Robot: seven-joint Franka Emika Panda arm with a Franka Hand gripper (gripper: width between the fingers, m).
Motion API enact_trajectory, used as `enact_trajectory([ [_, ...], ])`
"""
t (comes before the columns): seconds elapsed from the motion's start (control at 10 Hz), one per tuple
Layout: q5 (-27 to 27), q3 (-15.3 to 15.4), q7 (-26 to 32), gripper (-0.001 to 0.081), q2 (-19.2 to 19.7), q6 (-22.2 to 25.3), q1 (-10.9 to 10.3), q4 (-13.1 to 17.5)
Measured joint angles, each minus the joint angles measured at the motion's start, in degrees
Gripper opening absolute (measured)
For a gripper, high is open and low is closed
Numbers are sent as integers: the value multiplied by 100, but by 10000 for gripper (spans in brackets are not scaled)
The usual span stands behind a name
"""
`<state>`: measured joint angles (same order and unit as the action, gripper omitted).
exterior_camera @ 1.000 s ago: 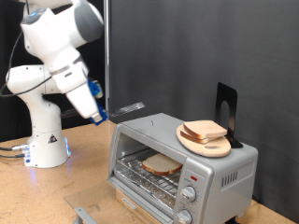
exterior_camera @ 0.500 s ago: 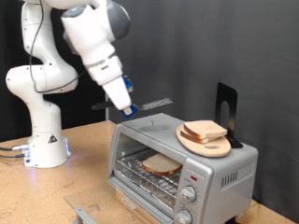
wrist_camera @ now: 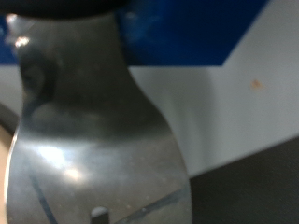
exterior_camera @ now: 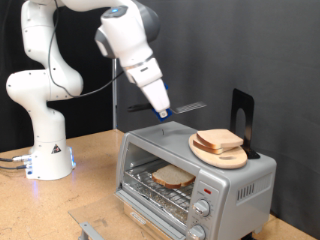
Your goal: Make a piece of toast with the oven
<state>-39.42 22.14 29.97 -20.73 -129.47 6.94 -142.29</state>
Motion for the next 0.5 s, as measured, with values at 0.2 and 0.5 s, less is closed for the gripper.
enact_trajectory([
  [0.2,55,308,-332,391,162,-66,-3,54],
  [0.5,119,452,-430,391,354,-219,6,48],
])
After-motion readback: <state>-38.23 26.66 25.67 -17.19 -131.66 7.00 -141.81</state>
